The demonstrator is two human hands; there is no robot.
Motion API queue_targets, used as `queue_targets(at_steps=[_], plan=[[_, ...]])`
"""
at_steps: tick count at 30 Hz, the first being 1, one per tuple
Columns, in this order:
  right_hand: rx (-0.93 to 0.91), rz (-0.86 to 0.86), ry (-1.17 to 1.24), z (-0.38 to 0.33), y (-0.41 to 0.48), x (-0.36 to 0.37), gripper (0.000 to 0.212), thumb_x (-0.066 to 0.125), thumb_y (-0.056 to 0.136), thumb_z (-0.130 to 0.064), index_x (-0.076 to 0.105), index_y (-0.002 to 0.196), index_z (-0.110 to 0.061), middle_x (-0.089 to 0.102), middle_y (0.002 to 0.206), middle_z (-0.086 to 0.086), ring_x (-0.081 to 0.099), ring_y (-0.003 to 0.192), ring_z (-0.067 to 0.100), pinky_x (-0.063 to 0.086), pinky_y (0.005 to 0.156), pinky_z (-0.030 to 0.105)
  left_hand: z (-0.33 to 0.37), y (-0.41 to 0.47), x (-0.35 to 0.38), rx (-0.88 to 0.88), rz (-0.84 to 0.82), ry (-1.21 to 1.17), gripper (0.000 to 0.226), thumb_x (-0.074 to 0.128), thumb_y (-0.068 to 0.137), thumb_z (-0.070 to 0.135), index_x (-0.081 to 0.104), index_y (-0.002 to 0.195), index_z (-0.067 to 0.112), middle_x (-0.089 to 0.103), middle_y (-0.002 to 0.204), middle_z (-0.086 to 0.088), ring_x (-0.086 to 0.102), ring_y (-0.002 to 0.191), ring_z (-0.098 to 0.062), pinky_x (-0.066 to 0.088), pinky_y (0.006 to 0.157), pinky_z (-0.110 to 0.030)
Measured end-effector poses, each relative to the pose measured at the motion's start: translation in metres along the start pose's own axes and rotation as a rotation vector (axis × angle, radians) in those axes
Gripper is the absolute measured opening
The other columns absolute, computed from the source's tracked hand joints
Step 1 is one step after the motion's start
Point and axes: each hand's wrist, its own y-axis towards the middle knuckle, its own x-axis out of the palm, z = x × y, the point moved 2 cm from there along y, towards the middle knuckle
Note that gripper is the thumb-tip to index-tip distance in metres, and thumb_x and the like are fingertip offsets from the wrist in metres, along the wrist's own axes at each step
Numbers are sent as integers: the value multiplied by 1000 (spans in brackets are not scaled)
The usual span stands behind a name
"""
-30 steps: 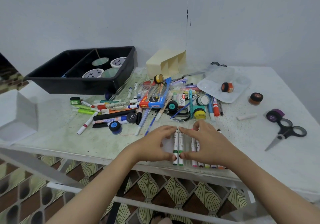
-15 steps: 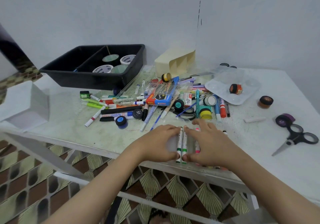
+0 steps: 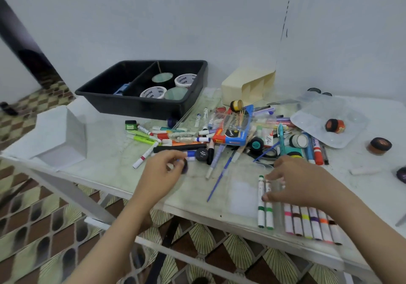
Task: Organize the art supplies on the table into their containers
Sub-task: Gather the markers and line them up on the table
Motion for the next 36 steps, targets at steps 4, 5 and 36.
queue_targets(at_steps=[4,5,36], plan=[[89,144,-54,-24,26,-11,43,51,85,-61,68,93,-23,54,101,-5,57,92,14,47,73,29,-46,21,-32,-132,97,145,23,57,87,3,68,105,13,66,99,0,56,82,-9,40,72,-15],[93,184,-59,-33,32,-12,42,50,86,-60,67,92,-22,54,100,-5,58,90,15,46,70,29,-54,27,-38,-161,87,162,24,57,87,4,67,107,12,65,102,-2,56,83,-11,41,73,-18],[-153,370,167,-258,262,-14,14,61,83,-23,64,86,-10,56,93,4,57,82,23,41,62,29,-169,77,-102,-354,35,-442,50,64,85,2,51,123,32,68,85,-3,66,73,-12,48,58,-13]])
